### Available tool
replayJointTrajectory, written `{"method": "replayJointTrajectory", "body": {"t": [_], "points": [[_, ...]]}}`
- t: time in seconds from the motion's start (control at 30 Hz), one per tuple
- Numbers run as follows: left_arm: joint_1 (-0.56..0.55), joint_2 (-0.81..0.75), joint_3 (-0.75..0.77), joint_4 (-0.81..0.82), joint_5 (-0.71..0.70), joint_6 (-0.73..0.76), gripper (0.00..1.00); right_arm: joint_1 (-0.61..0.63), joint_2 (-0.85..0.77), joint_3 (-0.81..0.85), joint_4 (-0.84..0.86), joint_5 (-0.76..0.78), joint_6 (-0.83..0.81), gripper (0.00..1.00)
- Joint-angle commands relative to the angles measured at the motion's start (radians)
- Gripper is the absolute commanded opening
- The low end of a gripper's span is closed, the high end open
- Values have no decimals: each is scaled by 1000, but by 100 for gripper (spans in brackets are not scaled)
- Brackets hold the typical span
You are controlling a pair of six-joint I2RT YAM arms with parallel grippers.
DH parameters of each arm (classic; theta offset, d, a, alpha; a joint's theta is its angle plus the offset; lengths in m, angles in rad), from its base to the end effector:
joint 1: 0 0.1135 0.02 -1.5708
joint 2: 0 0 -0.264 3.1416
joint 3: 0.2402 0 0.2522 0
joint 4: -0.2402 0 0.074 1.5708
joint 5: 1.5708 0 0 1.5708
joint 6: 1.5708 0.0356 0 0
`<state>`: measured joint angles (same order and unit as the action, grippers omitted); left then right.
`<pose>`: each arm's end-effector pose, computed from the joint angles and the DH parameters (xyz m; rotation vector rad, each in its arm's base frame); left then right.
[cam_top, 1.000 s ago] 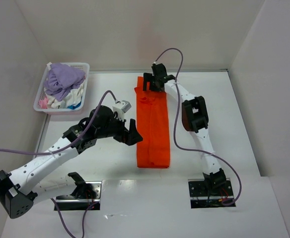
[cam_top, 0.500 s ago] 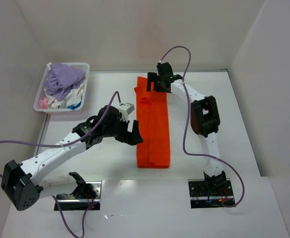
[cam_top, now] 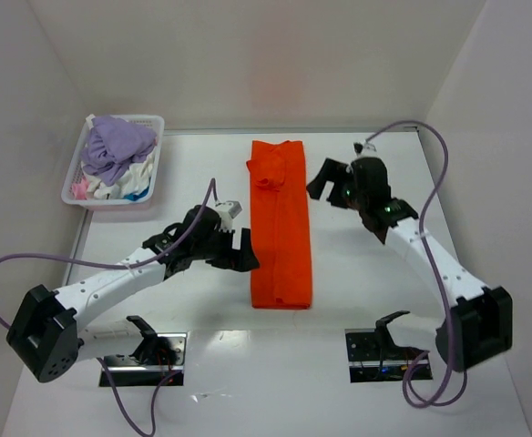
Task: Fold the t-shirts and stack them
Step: Rotate the tshirt 90 degrees, then grab the bottom of the folded rectangular tshirt with both arms
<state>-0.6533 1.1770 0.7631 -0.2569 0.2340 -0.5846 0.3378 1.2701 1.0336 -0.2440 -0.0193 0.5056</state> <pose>0.1953 -0.1598 0.2462 0.2172 2.3787 -0.8966 0.2745 0.0972 0.3159 0.1634 2.0892 0.5386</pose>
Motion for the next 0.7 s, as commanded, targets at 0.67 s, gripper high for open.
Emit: {"method": "replayJointTrajectory", "body": {"t": [0.67], "points": [[11, -194, -254, 163, -48, -242, 100, 101, -394, -490, -83, -137, 243, 94]]}}
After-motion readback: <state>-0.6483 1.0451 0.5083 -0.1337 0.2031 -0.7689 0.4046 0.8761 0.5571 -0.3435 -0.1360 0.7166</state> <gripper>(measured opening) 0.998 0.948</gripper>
